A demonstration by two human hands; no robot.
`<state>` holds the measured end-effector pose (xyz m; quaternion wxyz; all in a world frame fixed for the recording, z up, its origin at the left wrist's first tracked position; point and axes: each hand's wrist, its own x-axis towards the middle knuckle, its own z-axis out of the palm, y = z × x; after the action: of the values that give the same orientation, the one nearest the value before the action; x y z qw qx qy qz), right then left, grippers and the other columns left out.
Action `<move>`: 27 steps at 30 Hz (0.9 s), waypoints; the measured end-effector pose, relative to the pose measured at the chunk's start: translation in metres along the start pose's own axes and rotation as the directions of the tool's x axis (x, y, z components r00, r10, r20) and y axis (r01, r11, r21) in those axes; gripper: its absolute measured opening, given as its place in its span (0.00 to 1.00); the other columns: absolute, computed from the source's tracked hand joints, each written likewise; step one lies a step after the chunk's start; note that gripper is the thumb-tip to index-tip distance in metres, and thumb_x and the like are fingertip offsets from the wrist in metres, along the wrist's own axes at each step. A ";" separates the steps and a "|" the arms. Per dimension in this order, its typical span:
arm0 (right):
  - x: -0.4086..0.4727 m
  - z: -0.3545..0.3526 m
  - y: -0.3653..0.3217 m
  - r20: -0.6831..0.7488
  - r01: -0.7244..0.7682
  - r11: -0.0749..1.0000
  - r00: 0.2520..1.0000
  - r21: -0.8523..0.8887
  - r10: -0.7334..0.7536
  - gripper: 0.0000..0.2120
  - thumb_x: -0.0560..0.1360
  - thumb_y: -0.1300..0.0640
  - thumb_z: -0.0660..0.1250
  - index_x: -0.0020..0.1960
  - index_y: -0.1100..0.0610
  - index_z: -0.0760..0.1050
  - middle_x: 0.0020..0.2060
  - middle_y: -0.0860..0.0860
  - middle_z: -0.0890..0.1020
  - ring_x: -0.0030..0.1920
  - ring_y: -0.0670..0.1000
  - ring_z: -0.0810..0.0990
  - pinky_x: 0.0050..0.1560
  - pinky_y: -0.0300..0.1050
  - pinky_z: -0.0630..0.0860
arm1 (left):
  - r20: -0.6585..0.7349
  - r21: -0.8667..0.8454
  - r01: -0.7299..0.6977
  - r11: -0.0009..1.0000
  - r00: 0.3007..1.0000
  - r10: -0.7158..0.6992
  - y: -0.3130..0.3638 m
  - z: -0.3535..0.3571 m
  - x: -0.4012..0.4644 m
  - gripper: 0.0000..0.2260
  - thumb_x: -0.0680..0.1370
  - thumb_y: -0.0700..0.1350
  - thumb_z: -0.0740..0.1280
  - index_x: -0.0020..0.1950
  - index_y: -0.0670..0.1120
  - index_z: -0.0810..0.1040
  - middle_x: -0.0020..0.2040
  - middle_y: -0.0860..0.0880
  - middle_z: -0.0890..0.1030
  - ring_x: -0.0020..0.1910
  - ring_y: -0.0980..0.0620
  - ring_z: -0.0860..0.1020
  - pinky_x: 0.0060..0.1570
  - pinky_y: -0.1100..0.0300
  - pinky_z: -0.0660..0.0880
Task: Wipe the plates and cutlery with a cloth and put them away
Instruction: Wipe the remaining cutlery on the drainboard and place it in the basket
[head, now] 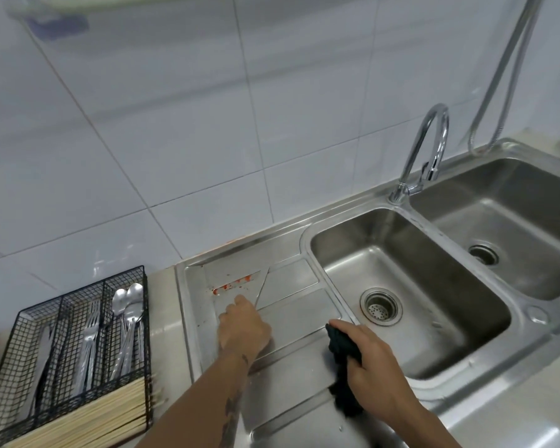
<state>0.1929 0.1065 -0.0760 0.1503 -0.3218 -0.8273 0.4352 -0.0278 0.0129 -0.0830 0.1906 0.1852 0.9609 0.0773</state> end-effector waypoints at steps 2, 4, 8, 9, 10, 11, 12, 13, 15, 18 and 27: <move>-0.003 0.001 0.000 -0.017 -0.003 1.000 1.000 0.015 0.003 0.34 0.65 0.68 0.57 0.66 0.43 0.74 0.56 0.39 0.77 0.58 0.42 0.75 0.62 0.43 0.72 | -0.013 0.048 -0.026 0.999 1.000 0.027 -0.008 -0.002 -0.007 0.17 0.78 0.42 0.62 0.66 0.43 0.66 0.61 0.42 0.75 0.60 0.42 0.75 0.59 0.52 0.74; -0.007 0.003 -0.003 -0.034 -0.007 1.000 0.999 0.015 0.008 0.34 0.65 0.69 0.57 0.65 0.43 0.75 0.55 0.38 0.77 0.58 0.41 0.76 0.62 0.43 0.72 | -0.031 0.067 -0.069 0.995 0.997 0.071 -0.017 -0.002 -0.014 0.16 0.78 0.41 0.60 0.65 0.43 0.67 0.62 0.43 0.74 0.60 0.42 0.76 0.58 0.53 0.75; -0.019 0.009 -0.015 -0.049 0.000 1.000 0.999 -0.026 -0.001 0.33 0.64 0.66 0.56 0.65 0.43 0.75 0.55 0.41 0.79 0.57 0.43 0.77 0.62 0.45 0.73 | -0.052 0.078 -0.173 0.982 0.983 0.177 -0.041 -0.008 -0.027 0.15 0.79 0.41 0.61 0.65 0.44 0.67 0.61 0.44 0.71 0.55 0.45 0.78 0.56 0.53 0.77; -0.022 0.012 -0.019 -0.052 0.002 0.999 0.999 -0.043 -0.004 0.34 0.64 0.65 0.55 0.65 0.42 0.74 0.54 0.41 0.79 0.57 0.44 0.77 0.61 0.46 0.74 | -0.063 0.081 -0.201 0.976 0.977 0.206 -0.049 -0.011 -0.030 0.15 0.79 0.43 0.62 0.65 0.44 0.67 0.61 0.45 0.71 0.54 0.46 0.77 0.56 0.54 0.77; -0.026 0.014 -0.024 -0.054 0.000 0.999 0.999 -0.055 -0.003 0.34 0.64 0.64 0.55 0.65 0.41 0.73 0.54 0.41 0.78 0.56 0.44 0.77 0.61 0.47 0.74 | -0.085 0.097 -0.235 0.967 0.966 0.243 -0.057 -0.014 -0.034 0.15 0.79 0.45 0.62 0.65 0.45 0.67 0.60 0.46 0.71 0.53 0.47 0.76 0.56 0.54 0.77; -0.029 0.017 -0.029 -0.055 0.002 0.998 0.998 -0.064 -0.005 0.34 0.64 0.64 0.55 0.65 0.39 0.72 0.54 0.41 0.78 0.56 0.45 0.77 0.59 0.48 0.75 | -0.111 0.128 -0.276 0.953 0.951 0.290 -0.065 -0.019 -0.038 0.15 0.79 0.47 0.62 0.64 0.46 0.68 0.59 0.46 0.71 0.53 0.48 0.75 0.56 0.54 0.76; -0.032 0.021 -0.036 -0.055 0.012 0.997 0.998 -0.073 -0.016 0.34 0.65 0.63 0.54 0.65 0.39 0.71 0.53 0.40 0.77 0.55 0.46 0.78 0.58 0.48 0.75 | -0.144 0.162 -0.317 0.935 0.929 0.340 -0.073 -0.024 -0.042 0.15 0.79 0.49 0.60 0.64 0.46 0.68 0.58 0.47 0.72 0.52 0.48 0.75 0.56 0.54 0.75; -0.036 0.025 -0.045 -0.058 0.031 0.996 0.998 -0.082 -0.036 0.34 0.65 0.64 0.54 0.66 0.38 0.71 0.53 0.39 0.76 0.54 0.46 0.78 0.57 0.49 0.76 | -0.179 0.200 -0.350 0.915 0.905 0.385 -0.081 -0.031 -0.047 0.15 0.80 0.51 0.59 0.63 0.46 0.69 0.57 0.47 0.74 0.52 0.49 0.75 0.55 0.55 0.75; -0.041 0.038 -0.067 -0.070 0.081 0.989 0.994 -0.121 -0.090 0.33 0.69 0.67 0.57 0.67 0.39 0.70 0.54 0.39 0.73 0.53 0.47 0.77 0.56 0.47 0.76 | -0.254 0.285 -0.403 0.870 0.843 0.474 -0.098 -0.048 -0.059 0.14 0.81 0.53 0.55 0.61 0.48 0.71 0.55 0.48 0.77 0.51 0.49 0.77 0.51 0.54 0.73; -0.050 0.062 -0.111 -0.133 0.168 0.947 0.969 -0.274 -0.210 0.32 0.72 0.70 0.62 0.71 0.46 0.69 0.59 0.44 0.73 0.58 0.48 0.72 0.61 0.43 0.73 | -0.299 0.371 -0.480 0.795 0.749 0.591 -0.126 -0.071 -0.076 0.13 0.80 0.54 0.55 0.52 0.49 0.76 0.47 0.50 0.79 0.45 0.49 0.79 0.46 0.52 0.74; -0.092 0.128 -0.186 -0.147 0.340 0.679 0.821 -0.651 -0.551 0.34 0.59 0.68 0.69 0.64 0.51 0.74 0.58 0.51 0.76 0.59 0.53 0.75 0.64 0.53 0.66 | -0.400 0.420 -0.600 0.681 0.551 0.732 -0.207 -0.129 -0.130 0.14 0.74 0.54 0.55 0.36 0.50 0.74 0.33 0.51 0.77 0.32 0.48 0.76 0.33 0.55 0.68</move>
<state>0.1194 -0.1114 0.0046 0.2806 -0.2058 -0.9367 0.0401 -0.0344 -0.2373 0.0340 -0.1548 0.5291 0.8306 0.0792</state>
